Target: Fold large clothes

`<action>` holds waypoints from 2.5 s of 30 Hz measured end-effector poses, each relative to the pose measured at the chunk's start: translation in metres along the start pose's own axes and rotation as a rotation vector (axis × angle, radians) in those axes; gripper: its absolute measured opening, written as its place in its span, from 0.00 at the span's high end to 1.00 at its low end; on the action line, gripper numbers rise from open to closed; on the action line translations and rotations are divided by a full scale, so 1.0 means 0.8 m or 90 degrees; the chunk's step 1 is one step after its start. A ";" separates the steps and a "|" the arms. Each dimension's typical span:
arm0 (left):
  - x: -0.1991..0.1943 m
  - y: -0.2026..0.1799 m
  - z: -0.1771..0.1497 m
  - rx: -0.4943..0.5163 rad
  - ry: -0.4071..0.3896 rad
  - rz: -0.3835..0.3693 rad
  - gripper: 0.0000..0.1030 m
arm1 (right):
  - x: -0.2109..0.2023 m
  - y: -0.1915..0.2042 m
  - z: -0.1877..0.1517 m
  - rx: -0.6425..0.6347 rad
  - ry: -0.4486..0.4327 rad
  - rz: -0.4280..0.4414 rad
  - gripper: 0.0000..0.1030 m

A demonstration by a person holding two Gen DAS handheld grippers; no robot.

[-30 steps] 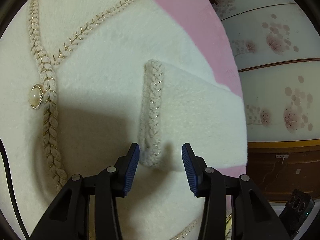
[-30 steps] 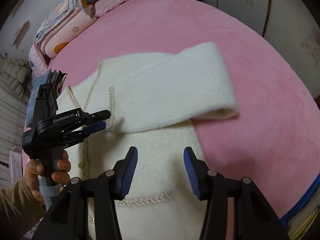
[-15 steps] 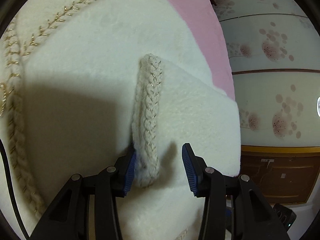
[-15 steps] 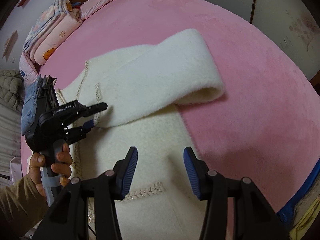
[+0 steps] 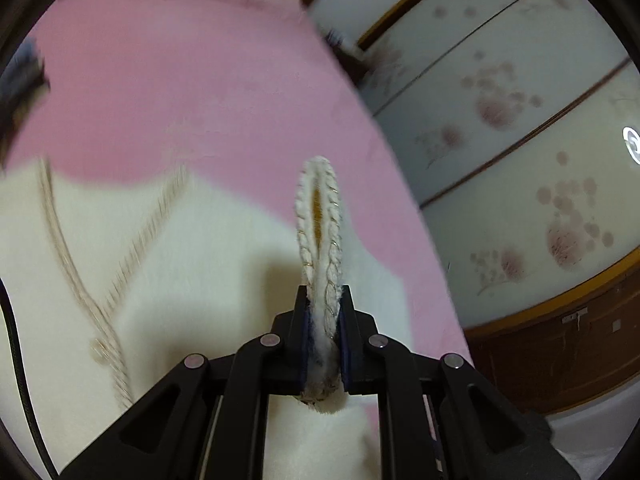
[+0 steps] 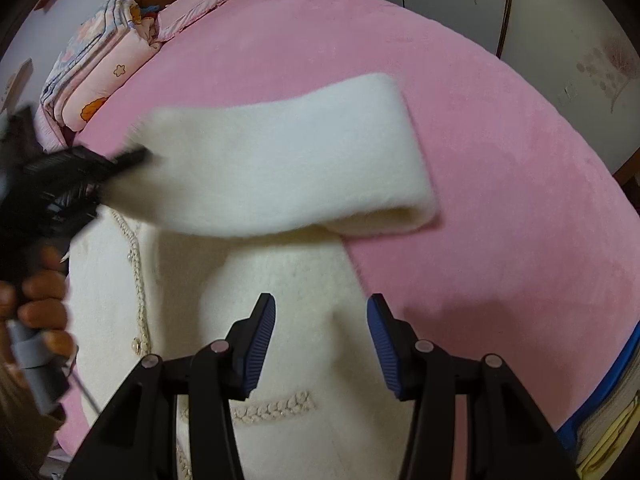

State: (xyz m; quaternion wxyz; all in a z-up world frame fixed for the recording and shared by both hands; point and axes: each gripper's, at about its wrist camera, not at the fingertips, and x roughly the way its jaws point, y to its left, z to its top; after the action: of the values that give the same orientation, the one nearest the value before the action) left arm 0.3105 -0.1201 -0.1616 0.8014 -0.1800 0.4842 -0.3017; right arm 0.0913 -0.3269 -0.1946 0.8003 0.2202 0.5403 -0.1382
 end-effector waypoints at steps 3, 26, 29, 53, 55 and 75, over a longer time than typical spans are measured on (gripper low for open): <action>-0.059 0.004 0.011 0.024 -0.085 0.031 0.91 | 0.000 0.003 0.009 -0.012 -0.012 -0.001 0.53; -0.092 0.119 -0.021 -0.150 -0.094 0.126 0.90 | 0.097 0.051 0.016 -0.237 0.041 -0.058 0.53; -0.098 0.090 0.000 -0.140 -0.121 0.096 0.90 | 0.102 0.054 0.022 -0.235 0.019 -0.069 0.53; -0.068 0.211 -0.079 -0.139 -0.022 0.371 0.36 | 0.063 0.041 0.047 -0.227 0.033 -0.047 0.66; -0.069 0.210 -0.068 -0.125 -0.037 0.381 0.34 | 0.050 0.049 0.055 -0.234 0.011 -0.036 0.64; 0.061 0.258 -0.019 0.004 0.046 0.475 0.82 | 0.202 0.067 0.199 -0.245 0.001 -0.096 0.60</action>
State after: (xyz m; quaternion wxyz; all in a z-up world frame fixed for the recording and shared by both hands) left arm 0.3783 0.0031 -0.3213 0.8391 0.0224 0.5436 0.0034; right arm 0.3045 -0.3580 -0.2822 0.8147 0.0223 0.5721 -0.0923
